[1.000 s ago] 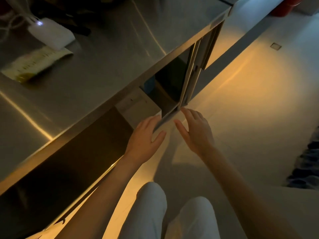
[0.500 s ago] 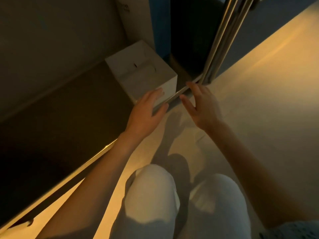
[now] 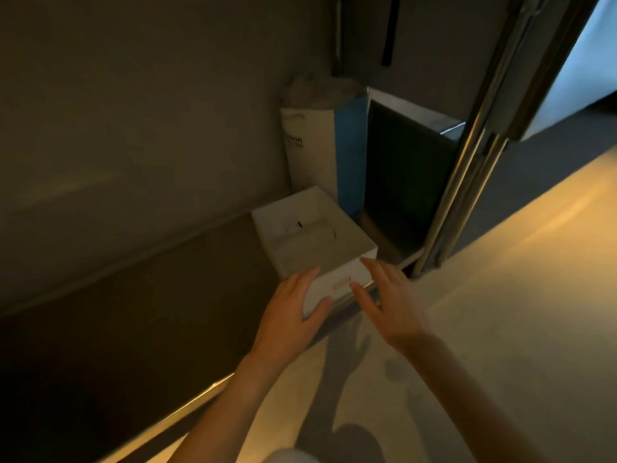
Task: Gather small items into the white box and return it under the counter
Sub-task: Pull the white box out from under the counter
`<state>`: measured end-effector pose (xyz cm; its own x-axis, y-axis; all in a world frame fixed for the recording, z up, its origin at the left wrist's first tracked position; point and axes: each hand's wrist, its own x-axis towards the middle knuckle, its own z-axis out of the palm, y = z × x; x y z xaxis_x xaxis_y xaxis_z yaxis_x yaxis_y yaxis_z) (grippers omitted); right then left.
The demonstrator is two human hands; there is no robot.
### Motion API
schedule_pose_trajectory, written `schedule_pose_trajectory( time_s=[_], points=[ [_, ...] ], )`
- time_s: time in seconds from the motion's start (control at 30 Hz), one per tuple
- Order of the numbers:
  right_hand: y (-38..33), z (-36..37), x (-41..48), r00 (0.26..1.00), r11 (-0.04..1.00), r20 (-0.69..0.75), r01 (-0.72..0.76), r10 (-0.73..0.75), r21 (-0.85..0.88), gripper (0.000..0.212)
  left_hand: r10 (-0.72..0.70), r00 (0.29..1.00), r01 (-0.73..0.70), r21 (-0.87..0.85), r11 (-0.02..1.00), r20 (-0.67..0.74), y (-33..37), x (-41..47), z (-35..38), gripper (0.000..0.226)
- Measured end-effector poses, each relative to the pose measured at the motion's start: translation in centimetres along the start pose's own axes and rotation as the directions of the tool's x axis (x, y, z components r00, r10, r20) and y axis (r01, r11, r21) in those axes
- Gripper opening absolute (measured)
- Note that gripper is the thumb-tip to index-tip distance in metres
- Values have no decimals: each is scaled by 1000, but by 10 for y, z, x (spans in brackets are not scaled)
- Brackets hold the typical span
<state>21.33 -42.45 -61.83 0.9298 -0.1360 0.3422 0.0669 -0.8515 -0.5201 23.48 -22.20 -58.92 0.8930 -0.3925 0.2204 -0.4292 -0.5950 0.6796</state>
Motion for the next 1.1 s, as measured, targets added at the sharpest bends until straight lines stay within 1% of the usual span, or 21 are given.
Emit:
schedule_pose_trajectory(
  time_s=[0.23, 0.33, 0.4, 0.47, 0.53, 0.63, 0.7, 0.77, 0.83, 0.9, 1.1],
  points=[
    [7, 17, 13, 999, 998, -13, 47, -48, -48, 52, -93, 995, 94, -20, 995, 28, -29, 10, 6, 52],
    [26, 30, 23, 1000, 999, 5, 10, -10, -45, 58, -180, 983, 182, -76, 980, 32, -50, 15, 15, 58],
    [40, 38, 32, 1000, 996, 22, -3, 5, -91, 64, -263, 964, 264, -111, 958, 26, -63, 19, 24, 60],
    [52, 44, 43, 999, 987, 42, -14, 21, -158, 66, -332, 943, 333, -102, 937, 35, -73, 24, 33, 63],
    [60, 50, 52, 995, 983, 86, -41, 57, -181, 63, -360, 932, 363, -79, 929, 51, -82, 27, 42, 62],
    [68, 61, 60, 975, 986, 199, -66, 96, -153, 59, -331, 943, 333, -73, 940, 36, -92, 30, 55, 58],
    [72, 67, 62, 962, 988, 248, -82, 113, -131, 57, -320, 947, 320, -66, 945, 12, -98, 31, 61, 57],
    [75, 73, 64, 951, 990, 281, -107, 130, -96, 54, -307, 952, 307, -43, 951, -7, -101, 31, 64, 50],
    [78, 78, 65, 947, 990, 289, -125, 138, -64, 50, -277, 961, 276, -29, 961, -28, -105, 31, 66, 40],
    [80, 81, 66, 951, 990, 279, -112, 131, -83, 48, -246, 969, 244, -36, 969, -37, -106, 29, 67, 35],
    [78, 75, 45, 956, 990, 272, -80, 110, -120, 46, -221, 971, 220, -20, 975, -89, -95, 11, 67, 33]
  ],
)
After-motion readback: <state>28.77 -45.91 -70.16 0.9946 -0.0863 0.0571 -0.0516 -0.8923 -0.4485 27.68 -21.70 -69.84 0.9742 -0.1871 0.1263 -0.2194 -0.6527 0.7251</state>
